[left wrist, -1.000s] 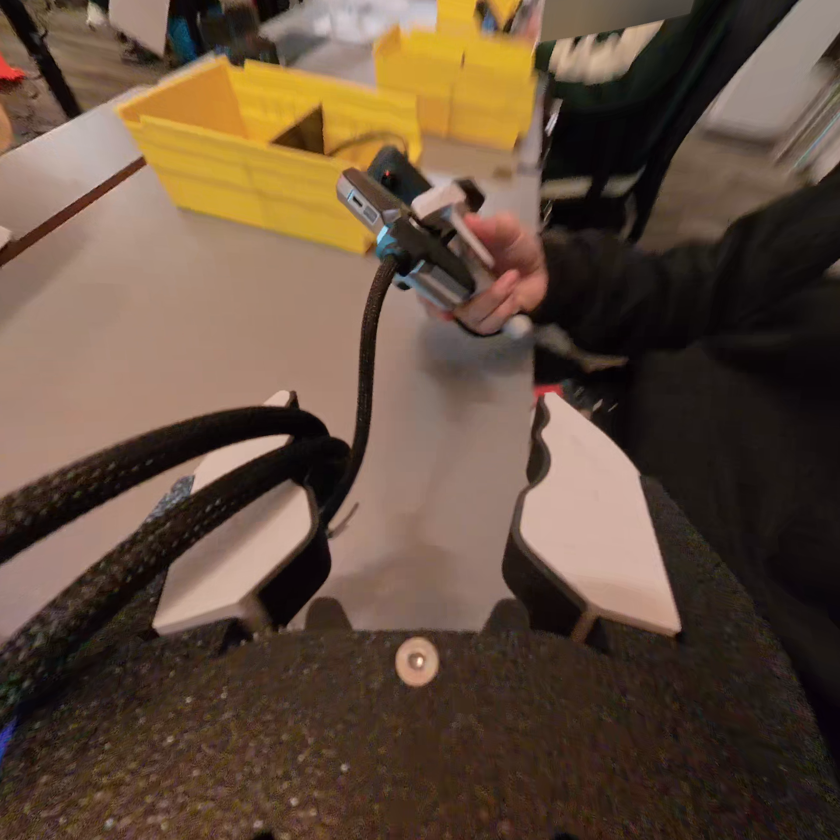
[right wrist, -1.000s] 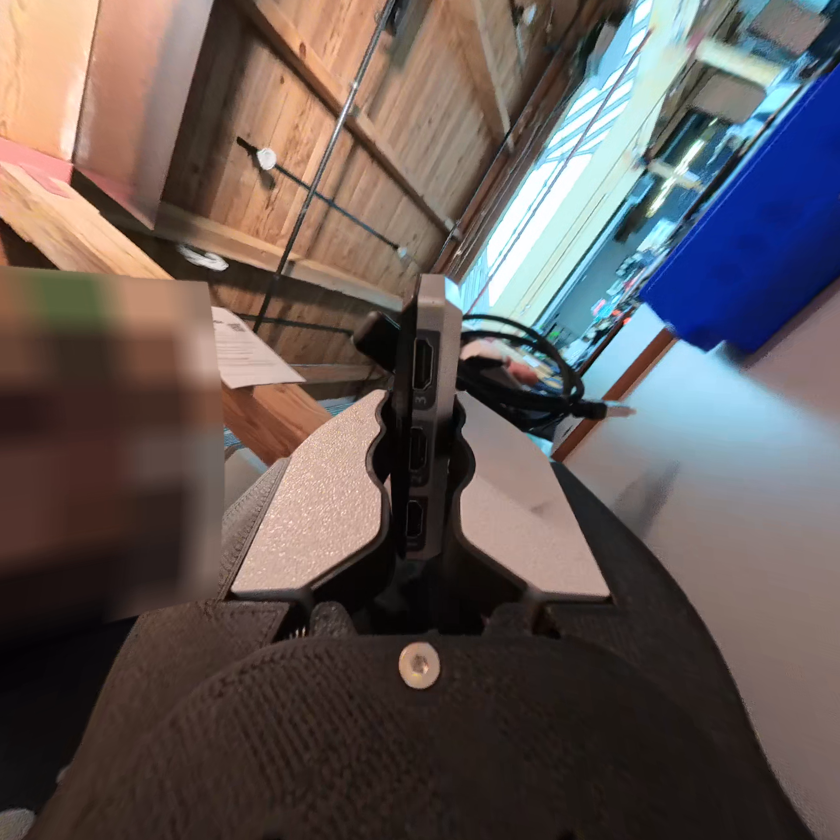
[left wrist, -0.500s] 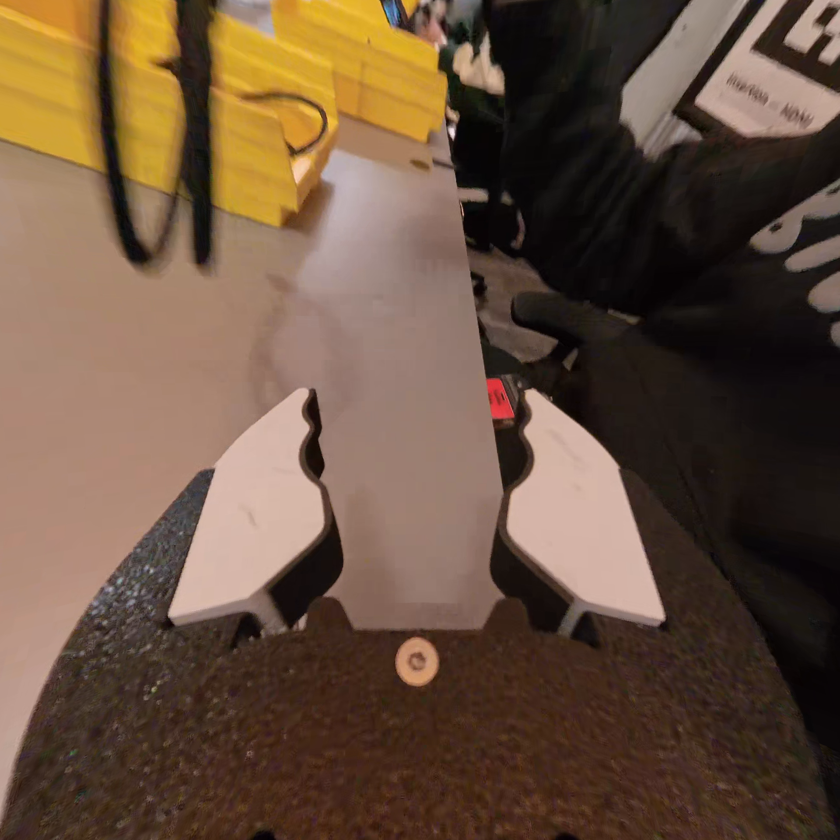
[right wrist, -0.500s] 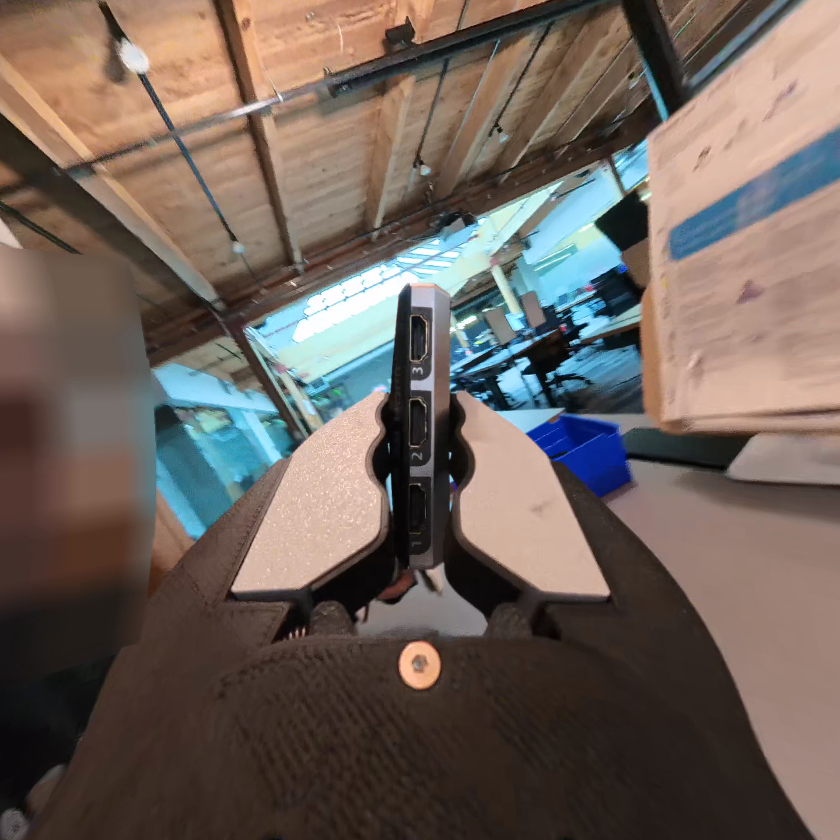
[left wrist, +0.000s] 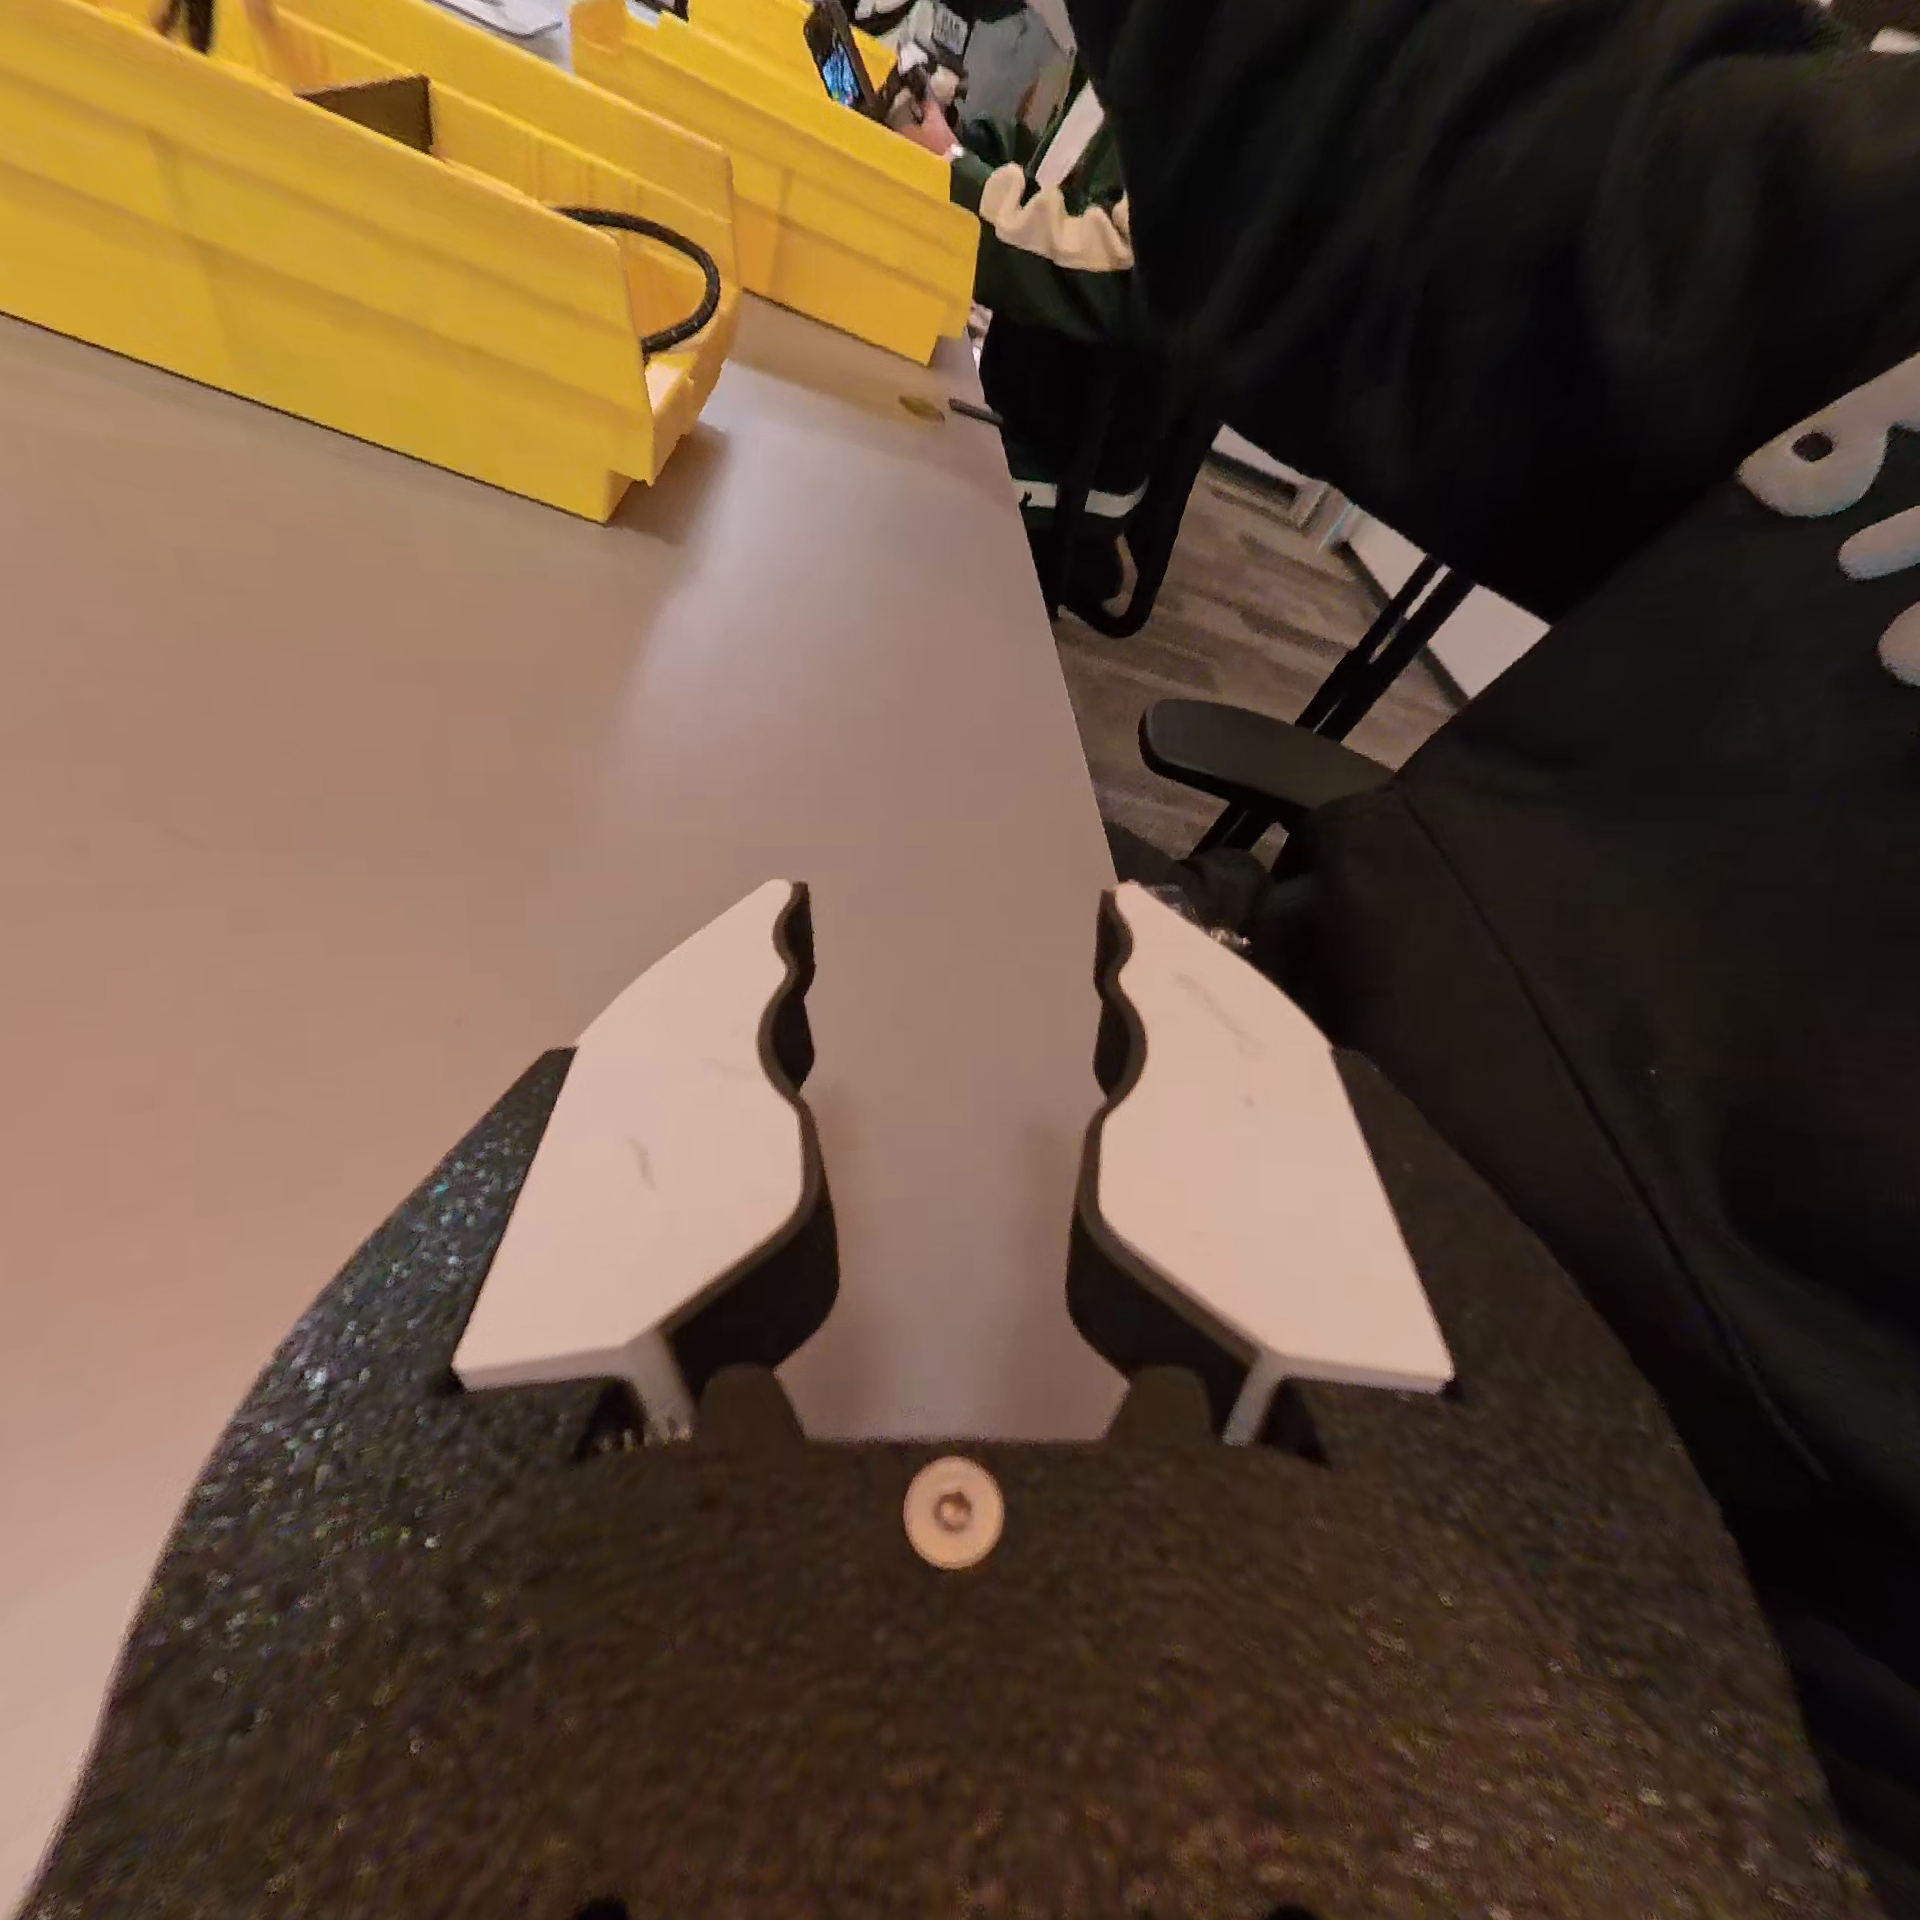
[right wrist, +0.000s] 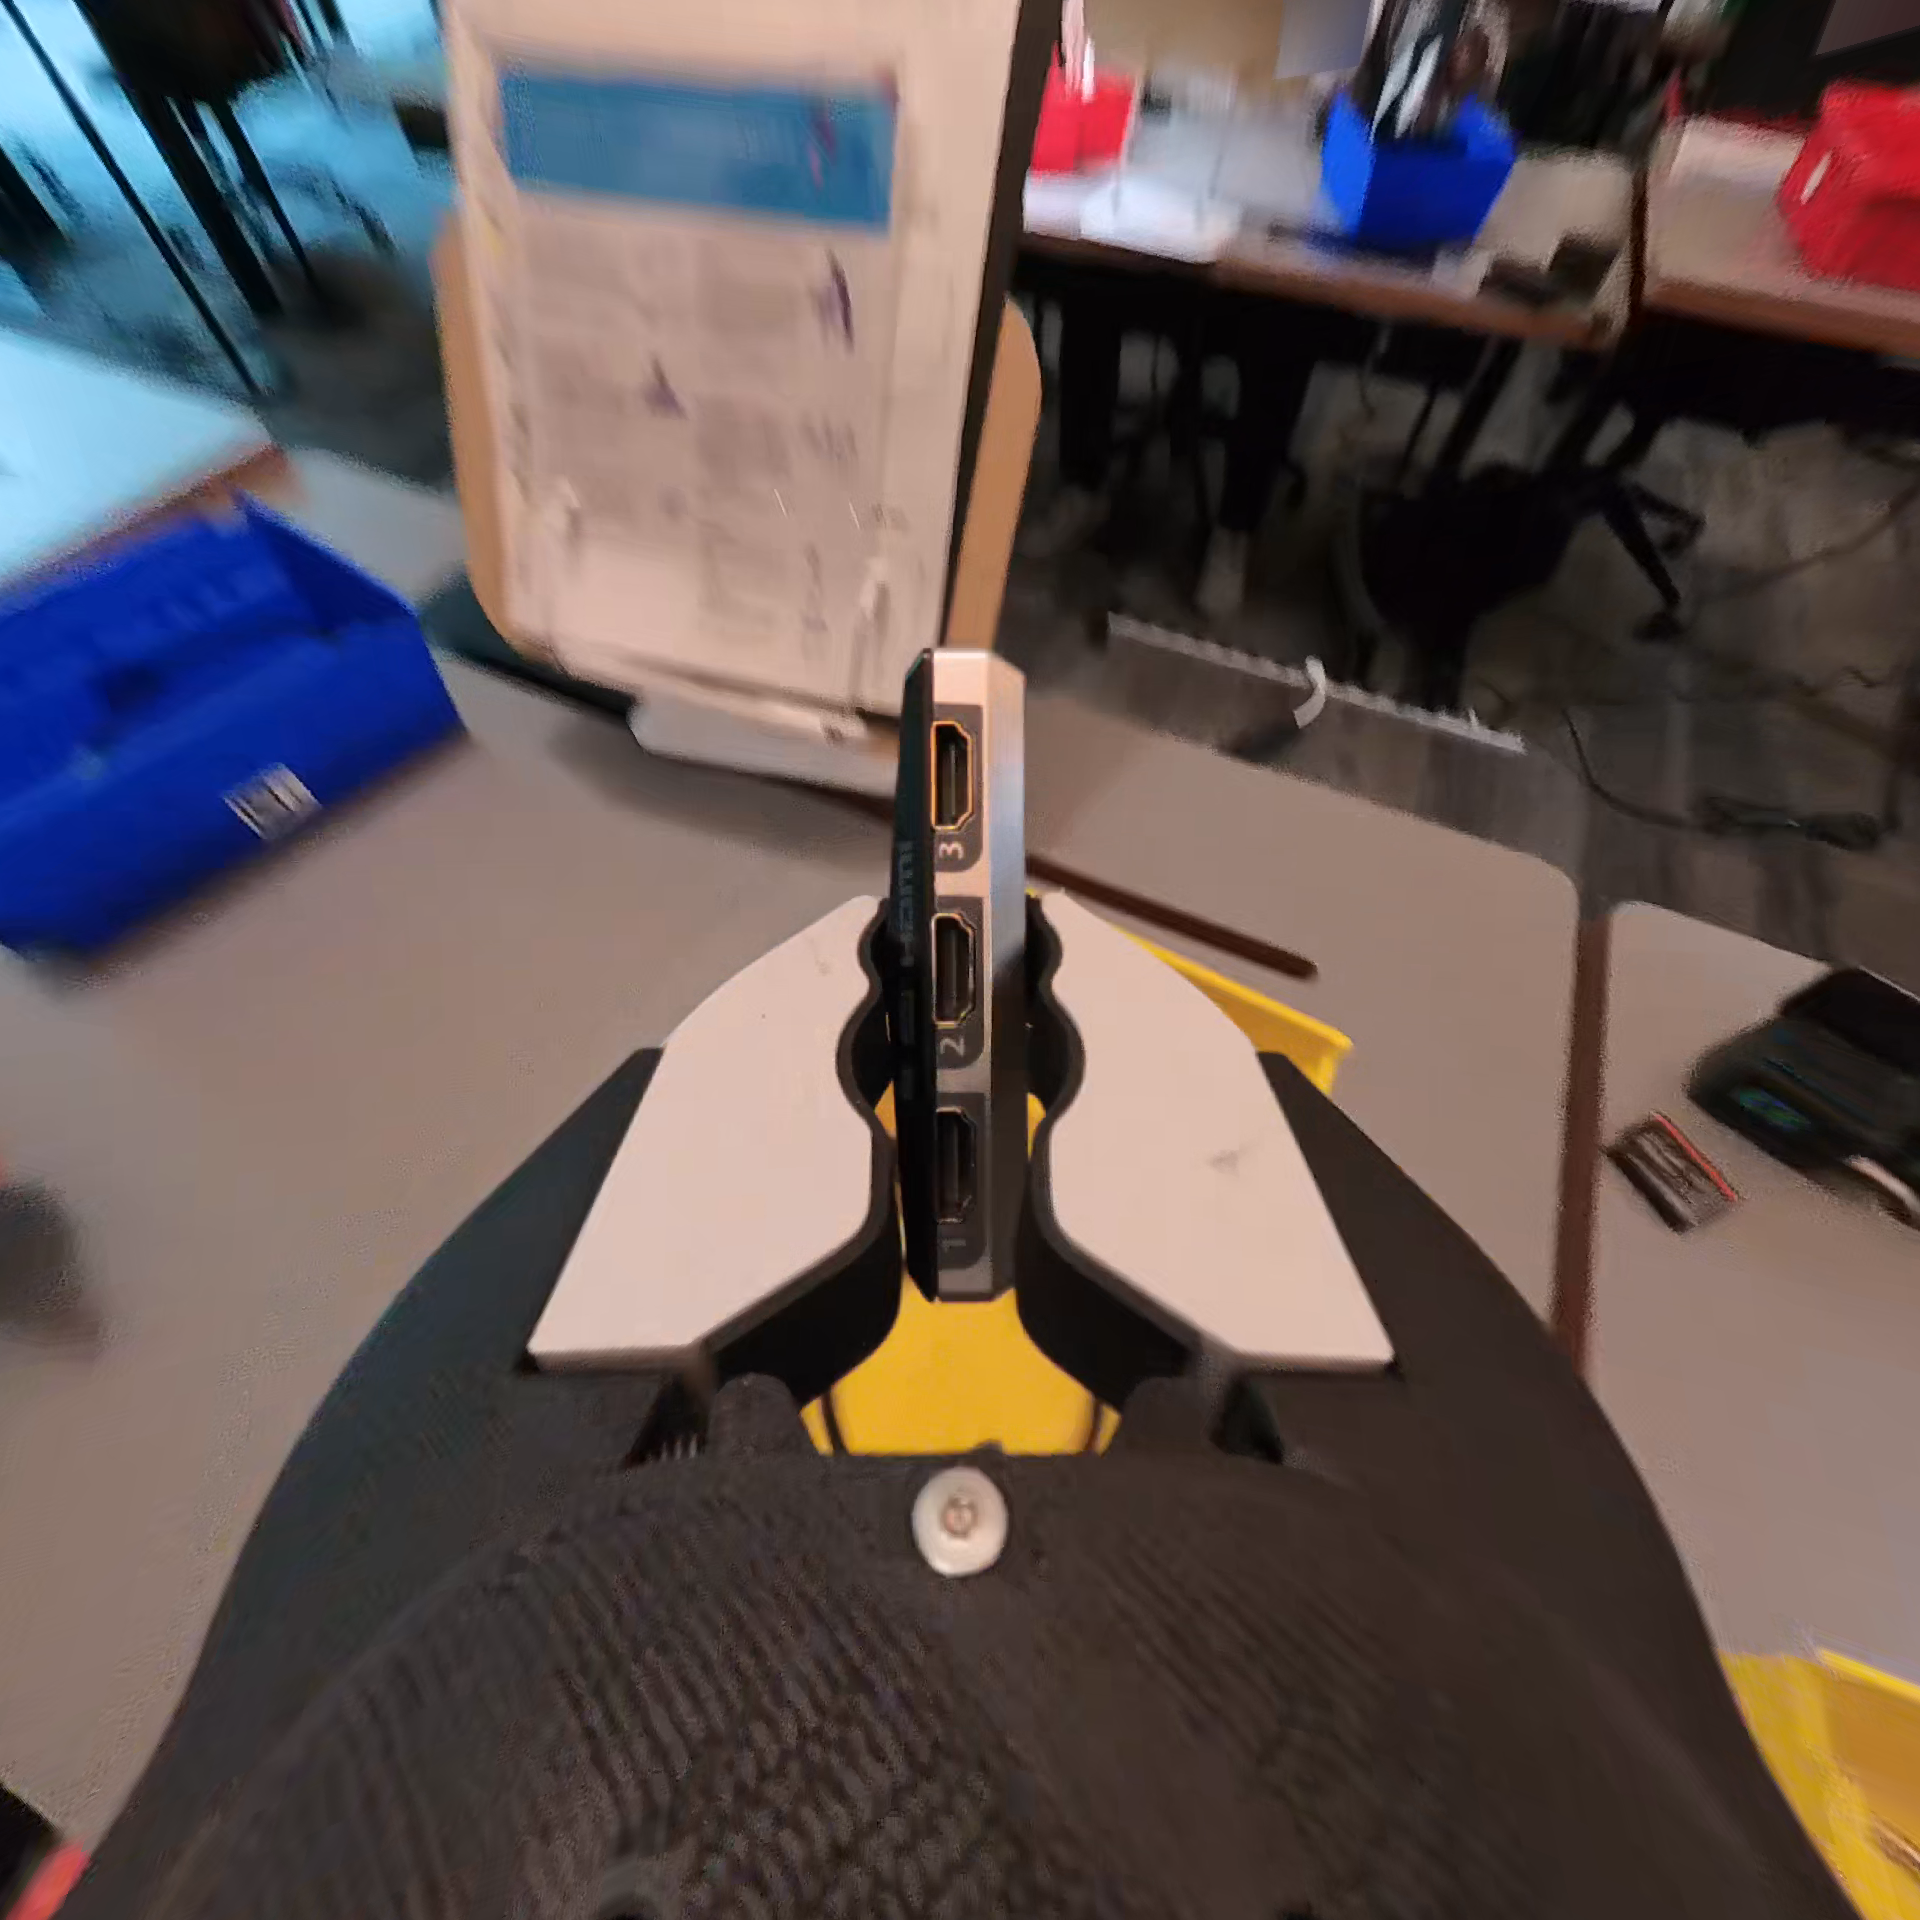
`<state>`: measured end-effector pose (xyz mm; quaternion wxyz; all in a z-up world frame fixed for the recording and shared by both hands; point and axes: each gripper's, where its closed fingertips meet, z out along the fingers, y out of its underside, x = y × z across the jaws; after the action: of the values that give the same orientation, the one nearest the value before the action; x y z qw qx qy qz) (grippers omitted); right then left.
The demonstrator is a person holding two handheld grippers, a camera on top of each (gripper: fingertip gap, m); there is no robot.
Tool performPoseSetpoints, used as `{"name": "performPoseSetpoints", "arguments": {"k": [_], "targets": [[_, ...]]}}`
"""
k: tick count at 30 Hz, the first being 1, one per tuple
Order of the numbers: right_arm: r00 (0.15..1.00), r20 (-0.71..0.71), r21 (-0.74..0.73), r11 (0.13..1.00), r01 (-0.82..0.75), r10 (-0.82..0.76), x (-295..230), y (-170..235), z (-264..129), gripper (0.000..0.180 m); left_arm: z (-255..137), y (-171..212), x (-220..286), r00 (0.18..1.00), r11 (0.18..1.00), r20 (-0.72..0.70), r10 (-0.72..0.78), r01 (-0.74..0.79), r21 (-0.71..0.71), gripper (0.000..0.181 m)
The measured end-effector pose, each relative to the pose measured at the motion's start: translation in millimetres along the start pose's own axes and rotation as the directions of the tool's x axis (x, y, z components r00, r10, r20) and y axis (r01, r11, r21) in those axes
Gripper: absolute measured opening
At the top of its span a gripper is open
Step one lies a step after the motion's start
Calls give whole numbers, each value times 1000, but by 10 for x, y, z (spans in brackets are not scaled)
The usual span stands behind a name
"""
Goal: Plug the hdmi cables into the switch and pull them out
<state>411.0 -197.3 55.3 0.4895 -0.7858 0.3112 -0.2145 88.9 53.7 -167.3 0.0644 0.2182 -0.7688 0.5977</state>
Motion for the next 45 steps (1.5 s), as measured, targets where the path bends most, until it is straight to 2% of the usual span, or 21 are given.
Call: {"name": "performPoseSetpoints", "arguments": {"k": [3,5,9,12,15,19,22,25,28,30,36,38,40,41,43,45], "targets": [[992,-20,-204,972,116,-122,87,202,242,23,-7,-16,-22,1000,1000,-7,-21,21,22,50],[971,-34,-338,917,210,-235,138,305,365,23,-2,-4,-26,1000,1000,-13,-20,20,23,50],[855,-16,-547,720,427,-519,238,410,606,22,13,34,-57,1000,1000,-15,-23,23,13,50],[708,114,-666,476,575,-696,318,520,786,23,22,52,-86,999,999,-24,-39,39,21,50],[553,292,-702,218,678,-780,364,711,995,23,28,67,-113,997,997,-36,-64,65,31,50],[305,448,-635,-59,771,-841,347,976,1367,22,20,74,-124,997,997,-47,-69,70,40,48],[190,517,-579,-178,795,-835,267,1239,1608,22,6,76,-127,996,996,-55,-71,73,49,48],[188,590,-562,-233,794,-785,202,1520,1711,24,-5,73,-128,995,995,-66,-76,80,59,48],[285,626,-573,-180,800,-726,143,1729,1722,32,-18,64,-132,994,994,-71,-79,84,67,48],[335,600,-604,-137,785,-726,172,1707,1718,45,-28,51,-131,994,994,-72,-76,81,74,47],[509,506,-619,118,777,-697,55,1494,1547,53,-29,28,-126,995,994,-73,-65,71,81,45],[565,402,-604,256,755,-720,-34,1301,1499,57,-26,15,-133,997,995,-58,-59,63,78,46],[672,273,-512,487,707,-688,-279,1059,1452,60,-41,-24,-158,999,996,-15,-42,43,80,45],[734,211,-425,615,664,-646,-446,919,1428,60,-57,-59,-171,1000,996,13,-26,24,87,45],[840,189,-171,825,539,-509,-903,675,1336,59,-124,-169,-242,993,994,116,15,-28,108,46],[903,233,60,932,357,-361,-1320,522,1198,56,-253,-315,-343,967,987,251,30,-68,147,47]]}}
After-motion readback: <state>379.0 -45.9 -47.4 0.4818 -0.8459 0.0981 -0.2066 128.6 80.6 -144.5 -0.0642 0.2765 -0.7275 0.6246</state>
